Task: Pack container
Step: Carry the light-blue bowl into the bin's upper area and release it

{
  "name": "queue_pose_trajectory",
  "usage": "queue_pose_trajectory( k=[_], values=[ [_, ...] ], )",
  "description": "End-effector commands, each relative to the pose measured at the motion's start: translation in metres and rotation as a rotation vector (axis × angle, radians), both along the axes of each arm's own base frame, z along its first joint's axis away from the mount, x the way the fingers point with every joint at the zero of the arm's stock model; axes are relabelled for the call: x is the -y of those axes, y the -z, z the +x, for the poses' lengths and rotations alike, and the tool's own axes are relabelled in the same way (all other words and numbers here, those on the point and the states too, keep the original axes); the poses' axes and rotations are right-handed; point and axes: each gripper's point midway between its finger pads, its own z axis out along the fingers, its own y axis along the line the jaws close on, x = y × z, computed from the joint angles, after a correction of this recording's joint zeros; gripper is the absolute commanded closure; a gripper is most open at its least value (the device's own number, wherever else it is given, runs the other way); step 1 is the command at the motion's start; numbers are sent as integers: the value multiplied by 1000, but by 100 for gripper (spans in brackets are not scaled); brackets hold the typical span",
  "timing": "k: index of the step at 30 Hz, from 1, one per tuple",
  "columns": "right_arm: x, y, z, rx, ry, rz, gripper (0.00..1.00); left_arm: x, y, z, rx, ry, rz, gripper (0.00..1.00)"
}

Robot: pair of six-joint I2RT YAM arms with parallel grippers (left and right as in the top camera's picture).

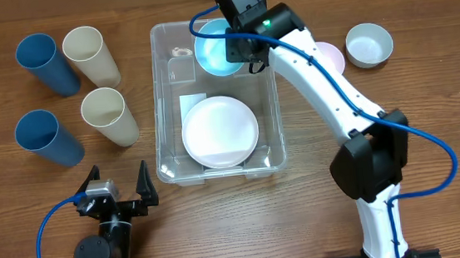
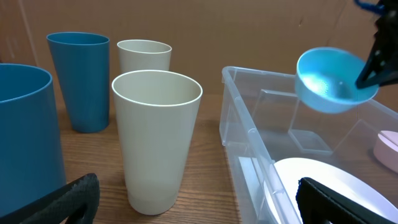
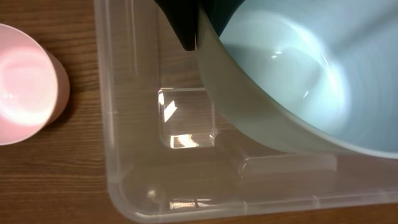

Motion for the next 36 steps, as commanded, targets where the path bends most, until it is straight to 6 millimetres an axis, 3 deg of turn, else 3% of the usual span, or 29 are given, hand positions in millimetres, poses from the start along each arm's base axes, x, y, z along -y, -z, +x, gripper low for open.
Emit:
queue_pose_trajectory(
  k=[1,6,11,13,15,27,31,36],
  values=[
    [2,14,11,16,-22,-54,96,-1,-1,0,7,-3,20,0],
    [5,41,18,-5,-17,-100,96,-1,-1,0,7,-3,20,0],
    [14,46,23,-1,-12,-139,95,-1,-1,0,7,-3,20,0],
    [17,46,24,-1,-9,-143,72,-1,-1,0,7,-3,20,0],
    [19,47,24,-6,-7,-145,66,-1,-1,0,7,-3,20,0],
    [5,45,16,-20,-134,-185,67,-1,-1,0,7,-3,20,0],
    [4,5,15,6,-139,-167,66,-1,-1,0,7,-3,20,0],
    [12,-93,4,116,-138,-103,54,-1,-1,0,7,-3,20,0]
  ],
)
